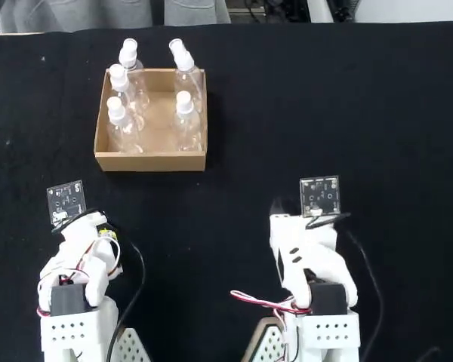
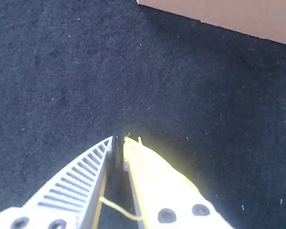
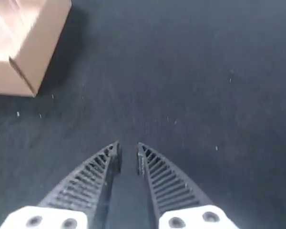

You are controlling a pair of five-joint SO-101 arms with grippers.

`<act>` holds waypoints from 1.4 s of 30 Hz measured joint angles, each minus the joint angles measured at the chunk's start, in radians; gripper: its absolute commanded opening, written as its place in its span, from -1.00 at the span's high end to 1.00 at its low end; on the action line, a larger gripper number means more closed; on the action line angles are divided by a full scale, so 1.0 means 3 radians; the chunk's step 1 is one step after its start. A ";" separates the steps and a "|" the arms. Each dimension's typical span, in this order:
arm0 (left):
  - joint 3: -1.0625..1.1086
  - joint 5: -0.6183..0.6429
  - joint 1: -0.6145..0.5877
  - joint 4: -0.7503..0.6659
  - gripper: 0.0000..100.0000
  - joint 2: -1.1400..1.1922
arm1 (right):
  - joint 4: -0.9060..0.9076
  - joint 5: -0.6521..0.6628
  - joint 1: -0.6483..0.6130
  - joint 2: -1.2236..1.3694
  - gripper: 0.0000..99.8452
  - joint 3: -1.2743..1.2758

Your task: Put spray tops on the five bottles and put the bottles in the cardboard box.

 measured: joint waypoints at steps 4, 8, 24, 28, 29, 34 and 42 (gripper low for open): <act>0.0000 0.0000 0.0000 0.0000 0.94 0.0000 | 0.0261 0.0000 0.0000 0.0000 0.97 0.0000; 0.0000 0.0000 0.0000 0.0000 0.94 0.0000 | 0.0680 0.0000 0.0000 0.0000 0.97 0.0000; 0.0000 0.0000 0.0000 0.0000 0.94 0.0000 | 0.1289 0.0000 0.0338 0.0000 0.97 0.0000; 0.0000 0.0000 0.0000 0.0000 0.94 0.0000 | 0.1289 0.0000 0.0394 0.0000 0.97 0.0000; 0.0000 0.0000 0.0000 0.0000 0.94 0.0000 | 0.1289 0.0000 0.0394 0.0000 0.97 0.0000; 0.0000 0.0000 0.0000 0.0000 0.94 0.0000 | 0.1289 0.0000 0.0394 0.0000 0.97 0.0000; 0.0005 0.0000 0.0000 0.0000 0.94 0.0000 | 0.1289 0.0000 0.0394 0.0000 0.97 0.0000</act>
